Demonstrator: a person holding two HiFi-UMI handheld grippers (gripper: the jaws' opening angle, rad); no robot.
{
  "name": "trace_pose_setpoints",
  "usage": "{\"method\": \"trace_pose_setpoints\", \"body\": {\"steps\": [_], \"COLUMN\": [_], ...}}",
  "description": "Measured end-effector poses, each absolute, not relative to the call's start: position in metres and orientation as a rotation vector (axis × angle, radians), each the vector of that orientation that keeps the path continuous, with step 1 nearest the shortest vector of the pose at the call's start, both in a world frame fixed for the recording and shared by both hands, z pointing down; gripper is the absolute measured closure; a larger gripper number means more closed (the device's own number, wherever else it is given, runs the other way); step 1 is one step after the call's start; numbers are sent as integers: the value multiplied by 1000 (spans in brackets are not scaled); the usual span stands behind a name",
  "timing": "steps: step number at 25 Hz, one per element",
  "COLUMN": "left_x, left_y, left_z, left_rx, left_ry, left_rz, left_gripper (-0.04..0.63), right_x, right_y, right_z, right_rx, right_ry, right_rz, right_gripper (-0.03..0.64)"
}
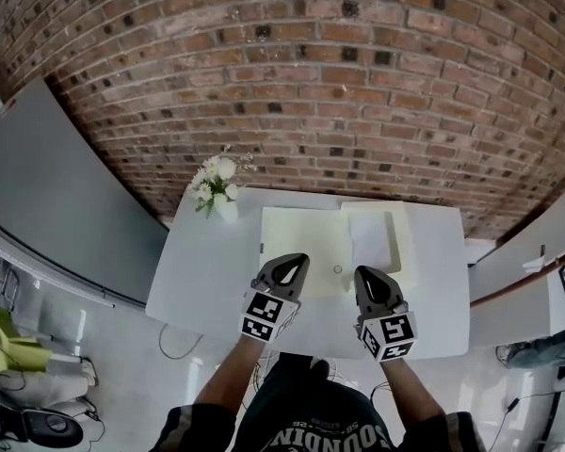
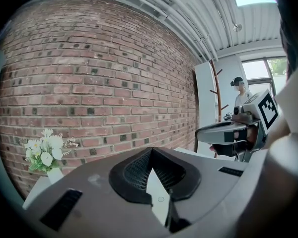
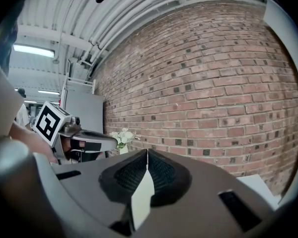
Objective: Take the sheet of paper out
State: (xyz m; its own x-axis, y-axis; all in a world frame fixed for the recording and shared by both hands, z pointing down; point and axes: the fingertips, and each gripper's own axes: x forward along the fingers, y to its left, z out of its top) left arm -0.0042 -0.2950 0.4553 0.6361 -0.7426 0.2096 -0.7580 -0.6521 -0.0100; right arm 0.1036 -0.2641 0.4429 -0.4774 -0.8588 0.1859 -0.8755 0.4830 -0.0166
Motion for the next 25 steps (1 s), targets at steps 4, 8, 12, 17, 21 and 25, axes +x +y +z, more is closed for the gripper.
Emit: {"method": "trace_pose_setpoints", "body": {"steps": [4,8,12,17,21,25], "left_x": [0,2,6,9,9,11], "left_y": [-307,-317,-323,-326,-329,-335], "left_z": [456,458,459,464,467,470], "left_rx": [2776,2770,2771,2776,2771,2769], "left_ry": [-1259,-1251,-1236,-1221,-1212,-1200], "left_rz": [294,287,286,291,291,290], "left_gripper": [584,584,584,584,584,584], "right_x": [106,108,115,116,118,122], "right_y": [-275,-282,-289,-289,-289,-295], "right_z": [441,442,442,448,450,452], "right_rx": [1524,1527,1544,1542,1549,1571], "right_ry": [-2566,-2554,-2542,-2528,-2515,-2504], "right_rz": [158,165,168,166,169,181], "right_gripper": [548,548,548,548,548,548]}}
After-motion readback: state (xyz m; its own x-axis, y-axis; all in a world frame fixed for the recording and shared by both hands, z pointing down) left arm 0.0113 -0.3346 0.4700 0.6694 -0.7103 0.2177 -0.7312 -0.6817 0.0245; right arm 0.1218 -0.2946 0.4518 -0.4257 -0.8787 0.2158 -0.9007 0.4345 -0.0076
